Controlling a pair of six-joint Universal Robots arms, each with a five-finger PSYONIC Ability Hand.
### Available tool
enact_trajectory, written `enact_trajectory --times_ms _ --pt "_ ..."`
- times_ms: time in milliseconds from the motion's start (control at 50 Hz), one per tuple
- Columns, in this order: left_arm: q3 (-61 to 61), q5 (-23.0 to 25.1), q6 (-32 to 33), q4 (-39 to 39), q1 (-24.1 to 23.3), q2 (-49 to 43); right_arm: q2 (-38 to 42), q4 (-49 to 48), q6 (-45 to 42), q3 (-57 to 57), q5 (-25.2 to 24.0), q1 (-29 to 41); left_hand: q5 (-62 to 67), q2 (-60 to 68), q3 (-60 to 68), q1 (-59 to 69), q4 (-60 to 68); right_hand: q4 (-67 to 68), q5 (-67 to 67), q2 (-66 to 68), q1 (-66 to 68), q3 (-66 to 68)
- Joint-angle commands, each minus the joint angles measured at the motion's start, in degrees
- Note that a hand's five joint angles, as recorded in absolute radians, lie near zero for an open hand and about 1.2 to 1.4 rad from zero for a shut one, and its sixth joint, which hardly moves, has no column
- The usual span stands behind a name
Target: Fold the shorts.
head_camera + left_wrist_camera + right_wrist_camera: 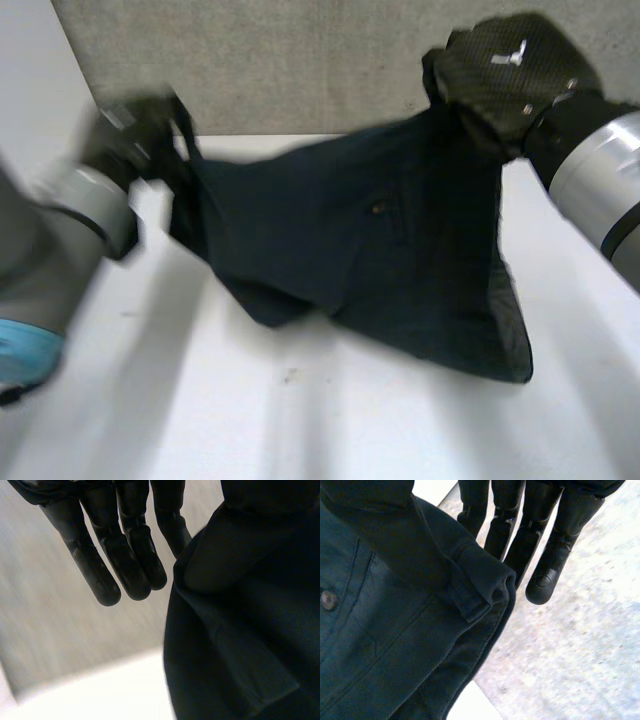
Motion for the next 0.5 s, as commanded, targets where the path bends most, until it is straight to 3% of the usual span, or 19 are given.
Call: enact_trajectory --times_ms 20,260,500 --pt "4.4 0.7 5.4 -1.3 4.2 16.3 -2.7 0.3 0.2 -5.1 0.2 -1.3 14.0 11.5 11.9 14.7 11.3 11.7 14.8 12.8 24.3 13.4" --pt "8.2 0.7 8.0 -4.1 4.0 30.2 -14.0 0.4 0.5 -8.0 0.5 -2.7 14.0 11.5 11.9 14.7 11.3 11.7 14.8 12.8 24.3 13.4" --pt "7.8 3.7 7.8 -5.4 4.4 32.5 -16.9 2.0 0.6 -7.4 0.5 -2.3 14.0 11.5 11.9 14.7 11.3 11.7 14.8 12.8 24.3 13.4"
